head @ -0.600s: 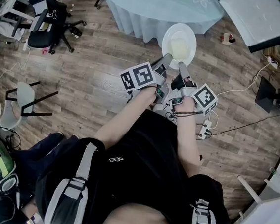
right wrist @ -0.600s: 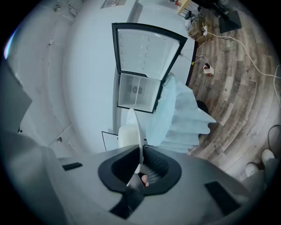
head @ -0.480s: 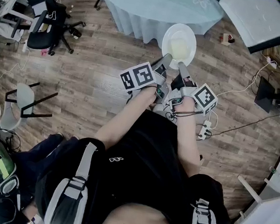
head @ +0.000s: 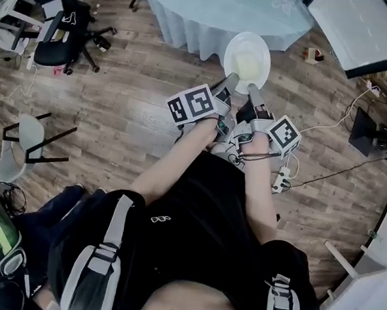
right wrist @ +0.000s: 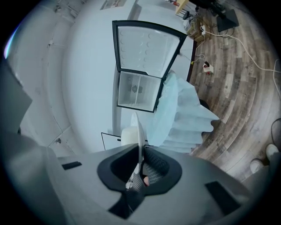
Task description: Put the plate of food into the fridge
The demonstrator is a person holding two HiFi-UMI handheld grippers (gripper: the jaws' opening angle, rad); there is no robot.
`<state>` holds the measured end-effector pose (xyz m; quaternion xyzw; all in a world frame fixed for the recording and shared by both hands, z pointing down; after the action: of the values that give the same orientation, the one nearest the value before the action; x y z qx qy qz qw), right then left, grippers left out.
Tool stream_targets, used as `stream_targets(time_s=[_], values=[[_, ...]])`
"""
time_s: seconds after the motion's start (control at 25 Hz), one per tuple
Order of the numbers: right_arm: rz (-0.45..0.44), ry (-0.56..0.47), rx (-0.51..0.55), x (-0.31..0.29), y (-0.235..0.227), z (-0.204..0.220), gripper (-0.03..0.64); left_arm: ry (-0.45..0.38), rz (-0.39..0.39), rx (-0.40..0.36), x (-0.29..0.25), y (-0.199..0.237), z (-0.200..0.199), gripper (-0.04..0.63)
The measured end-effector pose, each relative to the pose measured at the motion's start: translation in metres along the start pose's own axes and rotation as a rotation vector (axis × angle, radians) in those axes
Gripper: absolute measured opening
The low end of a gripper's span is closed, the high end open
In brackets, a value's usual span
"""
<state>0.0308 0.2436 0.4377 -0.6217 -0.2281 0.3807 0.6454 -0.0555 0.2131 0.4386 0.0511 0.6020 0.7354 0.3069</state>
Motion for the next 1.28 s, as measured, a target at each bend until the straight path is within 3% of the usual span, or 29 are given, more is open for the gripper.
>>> stream_targets(time_s=[0.4,0.72,1.08,1.28], values=[[0.024,0.022,0.046,-0.025,0.009,0.022,0.038,-0.018,0.044,0.046,0.023,0.016,-0.019,0.032],[0.042,-0.014,0.037,-0.026,0.007,0.029,0.038,0.027,0.066,0.055,0.025,0.021,-0.020,0.029],[0.068,-0.001,0.001,-0.042,-0.015,0.010,0.038,0.044,0.028,0.083,0.001,0.039,-0.031,0.028],[0.055,0.033,-0.003,-0.078,-0.019,-0.038,0.038,0.015,0.003,0.088,-0.041,0.041,-0.071,0.028]])
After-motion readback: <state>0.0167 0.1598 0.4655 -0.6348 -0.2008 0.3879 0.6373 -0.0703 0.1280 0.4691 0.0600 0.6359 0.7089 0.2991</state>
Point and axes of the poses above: the fingertips, and each gripper's own axes: x backward along the fingers, y to its left, z out of its underside, the point moved 3 cm from there along x, backward along the fingers, and after that the axes turned 13 degrees about y, right-handed, at the moved point
